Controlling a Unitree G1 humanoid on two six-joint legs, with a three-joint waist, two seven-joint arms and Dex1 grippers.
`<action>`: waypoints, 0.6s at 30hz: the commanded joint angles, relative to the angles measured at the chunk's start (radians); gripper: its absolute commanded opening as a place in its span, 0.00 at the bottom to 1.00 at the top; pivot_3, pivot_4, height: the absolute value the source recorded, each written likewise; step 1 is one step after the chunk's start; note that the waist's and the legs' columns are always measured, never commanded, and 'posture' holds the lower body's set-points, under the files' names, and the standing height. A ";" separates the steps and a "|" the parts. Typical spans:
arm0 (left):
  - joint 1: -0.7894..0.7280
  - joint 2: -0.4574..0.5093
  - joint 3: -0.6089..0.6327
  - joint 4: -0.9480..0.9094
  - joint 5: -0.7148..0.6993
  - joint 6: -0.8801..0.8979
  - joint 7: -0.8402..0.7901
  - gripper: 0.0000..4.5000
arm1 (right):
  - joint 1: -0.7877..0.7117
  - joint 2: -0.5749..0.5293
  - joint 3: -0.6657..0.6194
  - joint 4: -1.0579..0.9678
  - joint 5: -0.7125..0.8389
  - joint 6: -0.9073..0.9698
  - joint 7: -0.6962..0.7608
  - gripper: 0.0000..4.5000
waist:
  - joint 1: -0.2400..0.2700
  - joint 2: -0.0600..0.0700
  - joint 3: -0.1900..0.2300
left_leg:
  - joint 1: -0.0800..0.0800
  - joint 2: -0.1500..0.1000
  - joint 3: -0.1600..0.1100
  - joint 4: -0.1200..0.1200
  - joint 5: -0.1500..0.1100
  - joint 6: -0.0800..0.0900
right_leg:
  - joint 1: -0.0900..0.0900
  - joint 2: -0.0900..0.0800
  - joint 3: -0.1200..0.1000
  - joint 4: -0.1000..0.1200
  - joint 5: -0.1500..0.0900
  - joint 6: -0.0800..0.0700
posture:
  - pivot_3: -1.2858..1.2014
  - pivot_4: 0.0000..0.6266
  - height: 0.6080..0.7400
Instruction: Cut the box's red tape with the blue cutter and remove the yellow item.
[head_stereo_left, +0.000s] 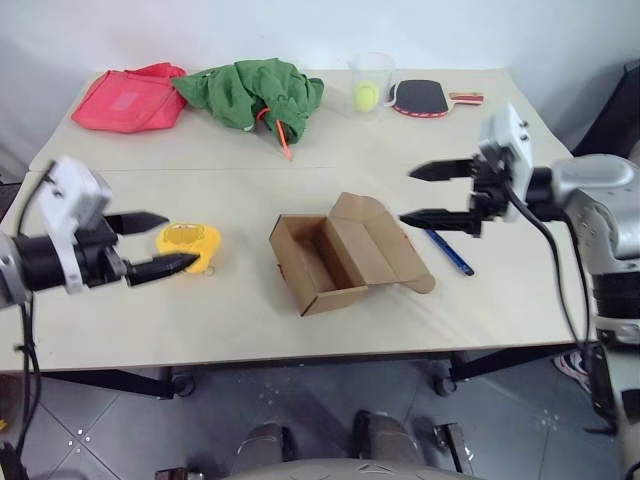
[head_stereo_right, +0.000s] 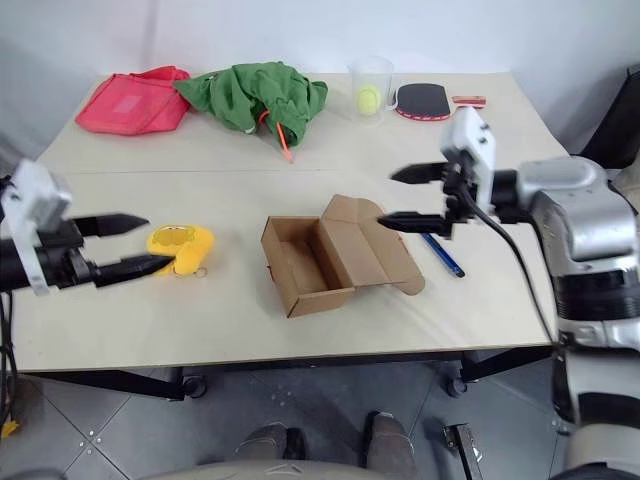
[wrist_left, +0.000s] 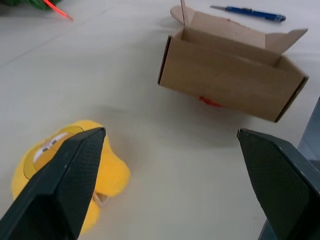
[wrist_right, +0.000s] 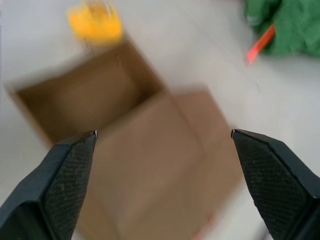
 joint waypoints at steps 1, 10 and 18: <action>0.057 -0.020 0.080 0.009 -0.038 -0.110 -0.042 0.99 | 0.076 -0.073 -0.110 0.040 -0.006 -0.064 0.011 1.00 | 0.000 0.001 0.000 | 0.000 0.000 0.001 0.000 0.000 0.000 | 0.000 0.000 0.000 -0.001 0.000 0.000 | 0.52 0.24 1.00; 0.276 -0.052 0.104 0.046 -0.043 -0.268 -0.123 0.99 | 0.391 -0.129 -0.260 0.107 0.001 -0.186 0.048 1.00 | 0.001 0.001 0.000 | 0.005 0.002 0.008 -0.002 0.000 0.000 | 0.002 0.000 0.003 -0.001 0.000 -0.001 | 0.52 0.24 1.00; 0.369 -0.004 0.148 0.131 -0.115 -0.270 -0.205 0.99 | 0.451 -0.097 -0.296 0.064 0.027 -0.185 -0.002 1.00 | -0.005 0.002 0.001 | 0.013 0.006 0.011 -0.002 -0.001 0.002 | 0.003 -0.001 0.011 -0.001 -0.002 -0.004 | 0.52 0.24 1.00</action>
